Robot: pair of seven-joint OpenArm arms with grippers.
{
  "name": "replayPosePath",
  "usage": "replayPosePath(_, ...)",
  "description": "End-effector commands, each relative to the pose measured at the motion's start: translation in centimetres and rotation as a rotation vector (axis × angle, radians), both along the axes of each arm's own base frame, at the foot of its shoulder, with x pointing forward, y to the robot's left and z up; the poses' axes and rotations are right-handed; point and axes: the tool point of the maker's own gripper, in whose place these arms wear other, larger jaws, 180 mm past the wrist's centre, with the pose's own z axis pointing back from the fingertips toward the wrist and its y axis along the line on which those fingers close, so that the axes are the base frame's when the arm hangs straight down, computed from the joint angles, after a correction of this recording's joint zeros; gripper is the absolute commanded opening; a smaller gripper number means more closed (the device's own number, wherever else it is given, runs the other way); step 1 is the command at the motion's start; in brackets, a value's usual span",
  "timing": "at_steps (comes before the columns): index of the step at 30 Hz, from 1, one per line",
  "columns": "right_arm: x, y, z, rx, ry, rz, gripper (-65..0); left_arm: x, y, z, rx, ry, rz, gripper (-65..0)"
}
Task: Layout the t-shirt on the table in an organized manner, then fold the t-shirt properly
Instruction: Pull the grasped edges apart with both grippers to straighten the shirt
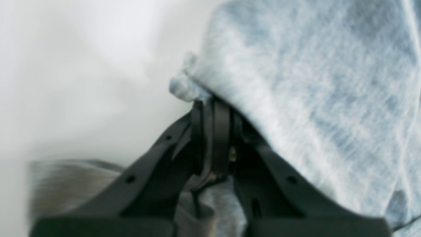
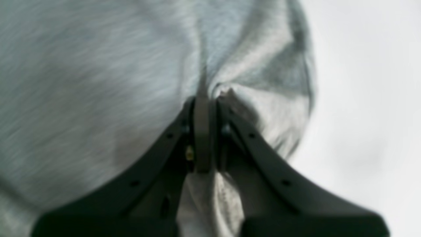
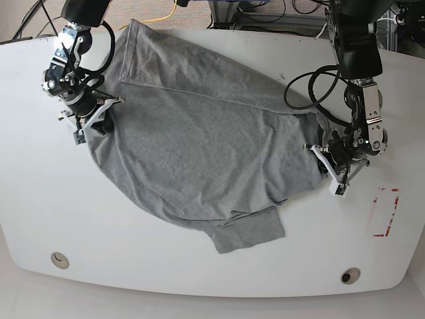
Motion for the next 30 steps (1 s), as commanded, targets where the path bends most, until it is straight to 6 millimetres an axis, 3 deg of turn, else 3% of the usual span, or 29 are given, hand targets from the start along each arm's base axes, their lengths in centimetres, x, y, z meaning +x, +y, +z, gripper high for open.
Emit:
replayPosePath(1,-0.8,1.0,1.2,-0.013,-0.025,0.01,-65.0,3.1,0.9,2.8,0.015,-0.086,-0.003,-63.7)
replayPosePath(6,-4.1,3.5,1.1,0.006,0.01,0.016,-65.0,5.1,1.3,3.5,0.004,-0.1,0.002,-57.8)
replayPosePath(12,-7.4,5.9,1.3,0.041,0.035,0.004,-65.0,6.5,3.0,4.7,0.024,-0.142,0.007,-56.9)
replayPosePath(22,-9.2,6.5,1.7,0.038,0.049,0.002,-62.1,8.3,5.4,6.8,0.048,-0.223,0.0,-56.4)
replayPosePath(25,-8.7,6.4,2.0,0.031,0.037,0.006,-51.0,8.3,5.5,7.7,0.053,-0.233,-0.052,-50.6)
replayPosePath(30,-7.3,4.7,3.3,-0.021,-0.009,0.009,-21.9,8.4,6.3,9.3,0.068,-0.269,-0.073,-26.8)
